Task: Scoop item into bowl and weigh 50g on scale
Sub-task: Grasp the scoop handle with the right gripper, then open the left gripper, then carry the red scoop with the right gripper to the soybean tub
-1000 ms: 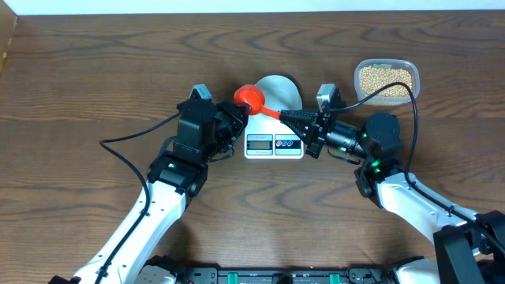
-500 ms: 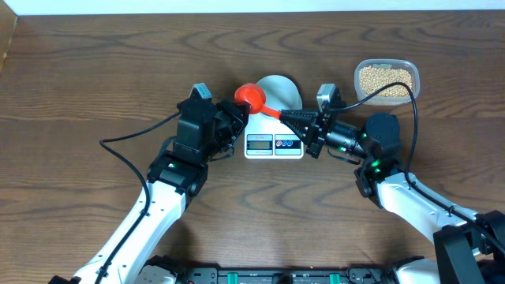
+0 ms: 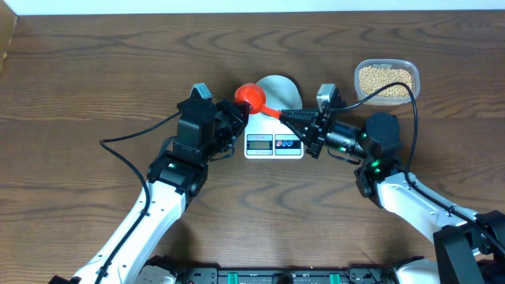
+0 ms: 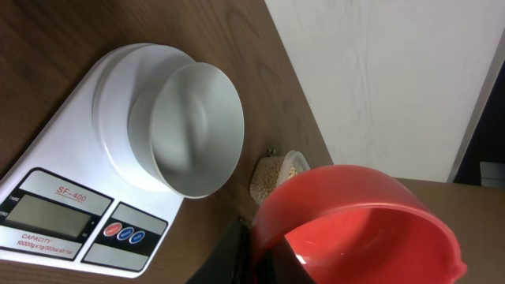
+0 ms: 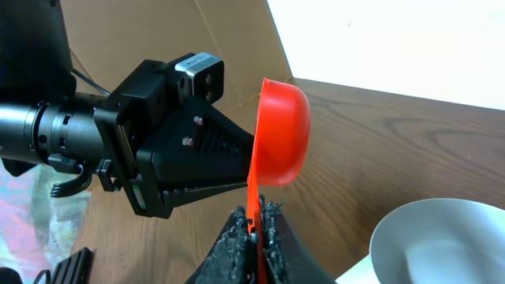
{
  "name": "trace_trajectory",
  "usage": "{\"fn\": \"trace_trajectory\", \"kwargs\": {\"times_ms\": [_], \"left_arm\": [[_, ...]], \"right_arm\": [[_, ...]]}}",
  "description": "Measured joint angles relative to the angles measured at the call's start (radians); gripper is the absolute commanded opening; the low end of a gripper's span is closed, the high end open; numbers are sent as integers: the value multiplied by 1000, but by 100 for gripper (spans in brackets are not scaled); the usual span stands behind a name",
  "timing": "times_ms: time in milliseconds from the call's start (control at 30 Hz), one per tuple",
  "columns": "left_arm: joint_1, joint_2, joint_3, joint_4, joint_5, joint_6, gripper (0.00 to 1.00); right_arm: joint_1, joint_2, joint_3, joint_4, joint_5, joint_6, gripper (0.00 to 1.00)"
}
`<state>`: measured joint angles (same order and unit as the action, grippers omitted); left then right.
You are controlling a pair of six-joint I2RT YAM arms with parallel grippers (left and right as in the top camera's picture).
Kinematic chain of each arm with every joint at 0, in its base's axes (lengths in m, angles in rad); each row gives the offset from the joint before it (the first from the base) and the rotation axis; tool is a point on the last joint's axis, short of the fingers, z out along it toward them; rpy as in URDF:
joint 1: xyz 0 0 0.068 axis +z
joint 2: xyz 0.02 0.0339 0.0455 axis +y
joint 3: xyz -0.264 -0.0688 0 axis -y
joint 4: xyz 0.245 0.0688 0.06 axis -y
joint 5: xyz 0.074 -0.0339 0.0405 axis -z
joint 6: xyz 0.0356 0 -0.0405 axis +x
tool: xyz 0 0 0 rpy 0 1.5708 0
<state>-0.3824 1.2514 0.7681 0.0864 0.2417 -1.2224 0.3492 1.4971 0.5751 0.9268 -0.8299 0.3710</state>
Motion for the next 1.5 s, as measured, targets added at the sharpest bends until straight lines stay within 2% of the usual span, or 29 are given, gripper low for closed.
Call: {"fn": "trace_trajectory", "kwargs": {"times_ms": [267,700,1067,1367,1400,1500], "left_arm": [[0,0,0,0,0,0,8],[0,0,0,0,-4,0,9],[0,0,0,-18,-39,12,62],[0,0,0,-174,-167,15,69],[0,0,0,-194,-179,16,79],[0,0,2,-255,-209,14,80]], "right_arm": [[0,0,0,-2,0,1,1],[6,0,0,-2,11,1,1],[-71,0,0,0,92,4,1],[-140,1,41,-1,137,-53,1],[-145,1,55,-1,148,-64,1],[-161,2,104,2,175,-97,1]]}}
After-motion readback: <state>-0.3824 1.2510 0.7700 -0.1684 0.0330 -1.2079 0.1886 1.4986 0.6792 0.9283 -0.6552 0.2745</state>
